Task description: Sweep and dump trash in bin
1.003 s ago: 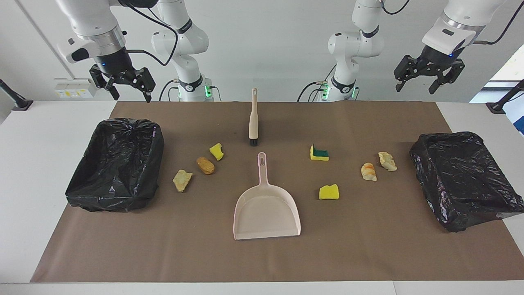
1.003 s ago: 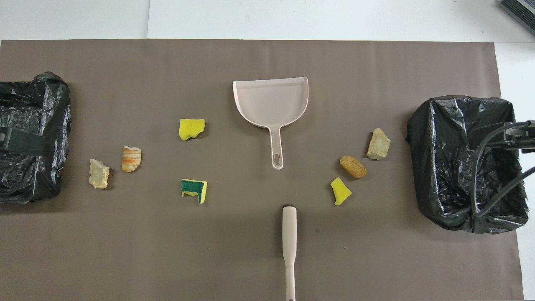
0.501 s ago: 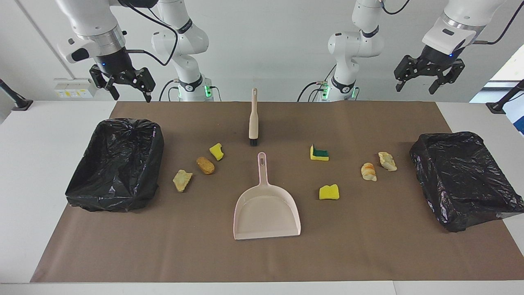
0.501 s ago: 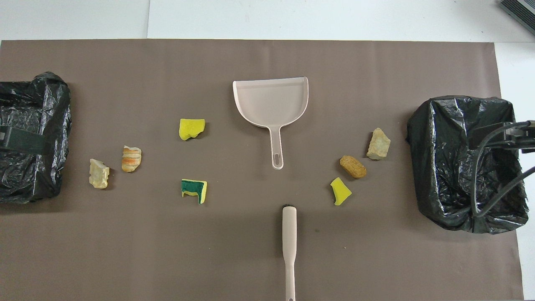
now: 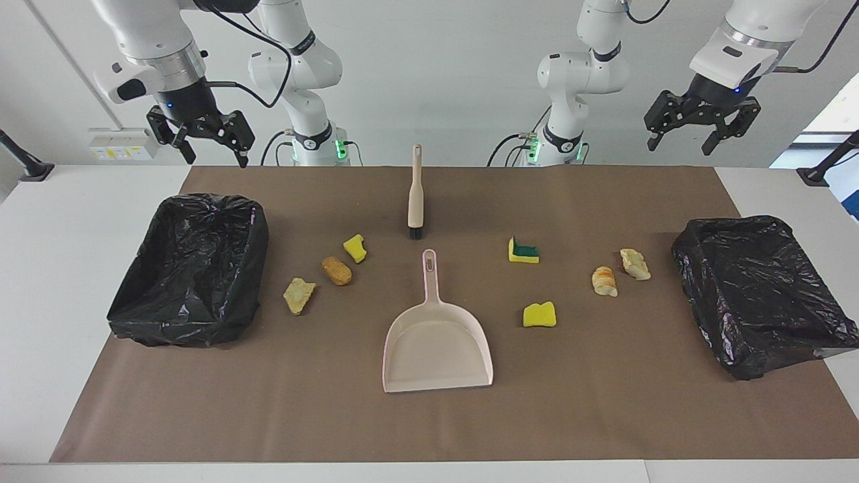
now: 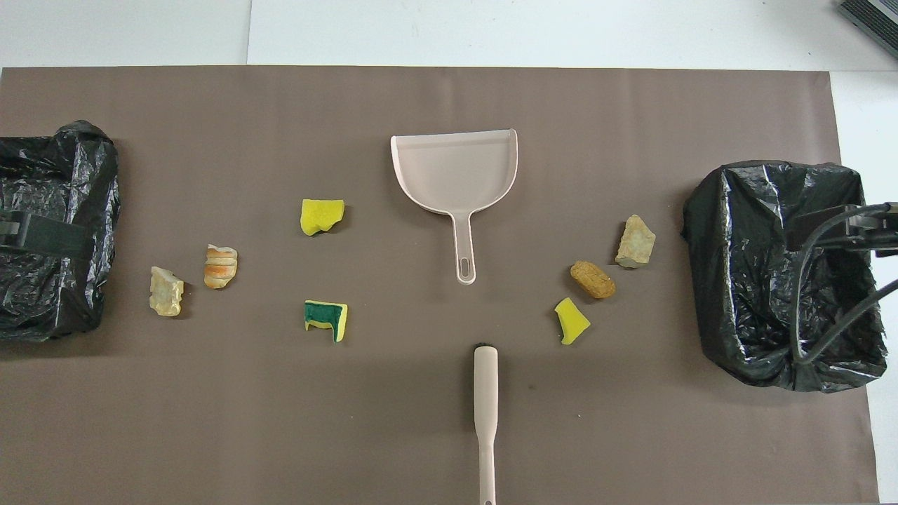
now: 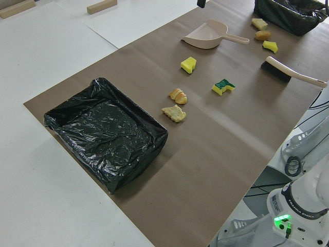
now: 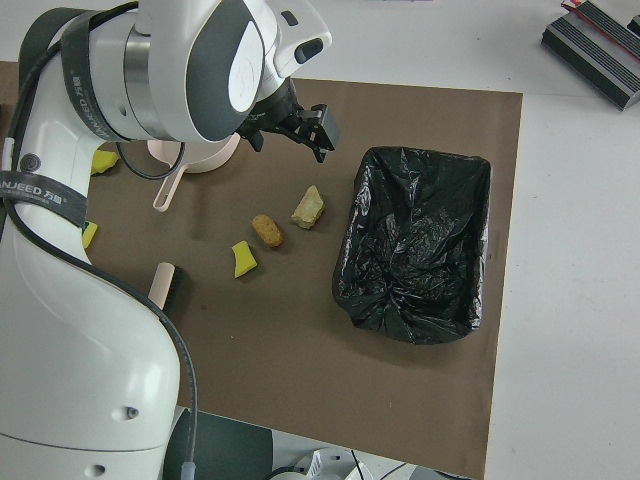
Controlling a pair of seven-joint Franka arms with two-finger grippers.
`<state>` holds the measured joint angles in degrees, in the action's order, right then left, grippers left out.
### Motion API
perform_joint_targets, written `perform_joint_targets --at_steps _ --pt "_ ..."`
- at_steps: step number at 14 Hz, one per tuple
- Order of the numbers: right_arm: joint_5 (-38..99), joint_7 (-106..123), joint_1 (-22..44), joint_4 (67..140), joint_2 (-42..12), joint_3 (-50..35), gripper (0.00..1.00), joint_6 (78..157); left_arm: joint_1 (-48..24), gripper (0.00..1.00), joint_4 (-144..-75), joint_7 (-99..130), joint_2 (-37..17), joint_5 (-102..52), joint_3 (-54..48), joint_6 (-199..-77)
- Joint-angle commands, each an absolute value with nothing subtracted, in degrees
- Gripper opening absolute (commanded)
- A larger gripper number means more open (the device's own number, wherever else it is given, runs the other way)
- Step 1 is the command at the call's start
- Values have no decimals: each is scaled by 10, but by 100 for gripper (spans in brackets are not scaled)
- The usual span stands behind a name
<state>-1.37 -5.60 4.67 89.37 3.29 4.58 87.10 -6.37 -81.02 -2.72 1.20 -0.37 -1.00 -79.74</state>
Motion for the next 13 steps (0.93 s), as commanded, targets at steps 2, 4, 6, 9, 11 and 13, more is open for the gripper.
perform_joint_targets --at_steps 2,4,6,9,11,13 --pt "-1 -40 42 897 38 47 100 879 -79 100 -886 49 47 -2 -58 -845" --pt "-1 -40 42 897 38 47 100 879 -80 100 -926 85 59 -4 -98 -873" --pt "-1 -40 42 897 38 47 100 879 -80 100 -972 132 70 -4 -153 -894" --pt "-1 -40 42 897 38 47 100 879 -82 100 -1047 215 85 -10 -236 -944" --pt "-1 -40 42 897 38 47 100 879 -110 100 -1097 259 103 -32 -257 -992" --pt "-1 -40 42 897 38 47 100 879 -154 100 -1126 291 105 -40 -258 -1022"
